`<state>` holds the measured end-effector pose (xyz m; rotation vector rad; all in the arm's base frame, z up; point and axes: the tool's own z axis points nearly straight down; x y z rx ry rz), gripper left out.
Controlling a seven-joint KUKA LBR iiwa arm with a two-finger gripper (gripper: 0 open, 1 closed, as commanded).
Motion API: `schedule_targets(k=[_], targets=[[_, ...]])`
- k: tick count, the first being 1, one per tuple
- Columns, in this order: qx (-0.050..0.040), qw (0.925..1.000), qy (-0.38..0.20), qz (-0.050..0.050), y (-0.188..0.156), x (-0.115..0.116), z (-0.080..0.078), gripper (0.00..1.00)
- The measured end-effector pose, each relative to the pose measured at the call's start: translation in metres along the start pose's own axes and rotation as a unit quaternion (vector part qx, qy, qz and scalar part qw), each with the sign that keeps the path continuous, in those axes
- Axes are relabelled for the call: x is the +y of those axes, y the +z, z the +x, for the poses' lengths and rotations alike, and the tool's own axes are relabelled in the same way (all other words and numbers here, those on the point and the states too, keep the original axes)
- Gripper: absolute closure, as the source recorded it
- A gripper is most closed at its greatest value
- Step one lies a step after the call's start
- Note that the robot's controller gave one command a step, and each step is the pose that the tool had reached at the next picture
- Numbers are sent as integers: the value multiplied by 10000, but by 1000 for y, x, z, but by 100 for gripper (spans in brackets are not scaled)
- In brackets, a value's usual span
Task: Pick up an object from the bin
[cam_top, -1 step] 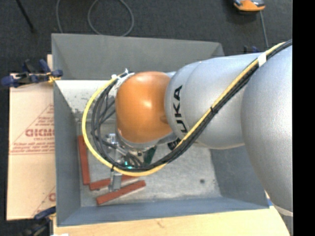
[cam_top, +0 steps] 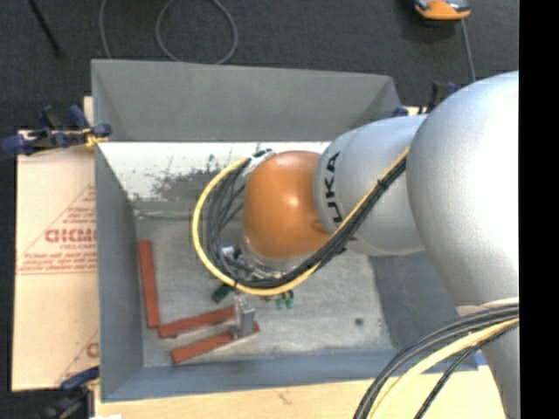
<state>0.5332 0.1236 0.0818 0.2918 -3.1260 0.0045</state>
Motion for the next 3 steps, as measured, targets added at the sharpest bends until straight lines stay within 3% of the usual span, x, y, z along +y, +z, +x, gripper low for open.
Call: schedule_targets(k=[1, 2, 3], targets=[[-25, 10000, 1, -19, -3, 4, -1, 100], [-80, 9993, 356, -9, -118, -19, -45, 100], [-69, 9998, -171, 8, -252, -84, 15, 100]])
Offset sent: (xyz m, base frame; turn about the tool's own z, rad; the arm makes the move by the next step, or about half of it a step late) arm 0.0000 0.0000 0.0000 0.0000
